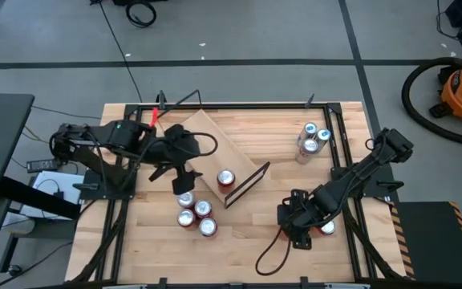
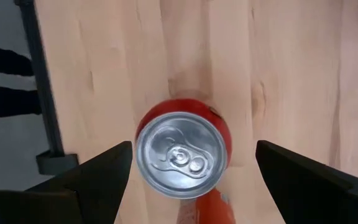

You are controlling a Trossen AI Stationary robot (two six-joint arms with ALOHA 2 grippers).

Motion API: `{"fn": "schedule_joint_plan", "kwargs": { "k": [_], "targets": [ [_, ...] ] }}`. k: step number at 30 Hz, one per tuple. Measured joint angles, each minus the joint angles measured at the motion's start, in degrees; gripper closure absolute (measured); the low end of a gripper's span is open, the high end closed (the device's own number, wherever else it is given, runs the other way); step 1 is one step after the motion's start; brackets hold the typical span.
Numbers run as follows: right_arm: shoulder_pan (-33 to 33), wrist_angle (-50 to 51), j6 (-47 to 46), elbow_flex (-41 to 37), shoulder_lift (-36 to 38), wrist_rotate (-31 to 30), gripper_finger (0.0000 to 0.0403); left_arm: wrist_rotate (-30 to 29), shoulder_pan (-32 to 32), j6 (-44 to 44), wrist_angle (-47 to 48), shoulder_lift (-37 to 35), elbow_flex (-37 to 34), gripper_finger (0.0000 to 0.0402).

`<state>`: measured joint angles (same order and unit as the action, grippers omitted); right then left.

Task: Place canned beverage on shelf
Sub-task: Put the red and black soda can on the shelf aligned with the other red and black soda can

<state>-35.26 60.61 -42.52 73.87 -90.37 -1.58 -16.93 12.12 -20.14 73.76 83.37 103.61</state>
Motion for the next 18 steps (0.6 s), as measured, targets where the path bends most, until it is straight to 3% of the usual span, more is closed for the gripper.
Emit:
{"fn": "schedule_joint_plan", "kwargs": {
  "k": [18],
  "targets": [
    [-3.86,-1.09,-0.84,-1.35,-2.4,-5.4,0.005,-0.39,-0.02,-1.86,2.77,-0.21,0.02,0.0038]
  ]
}}
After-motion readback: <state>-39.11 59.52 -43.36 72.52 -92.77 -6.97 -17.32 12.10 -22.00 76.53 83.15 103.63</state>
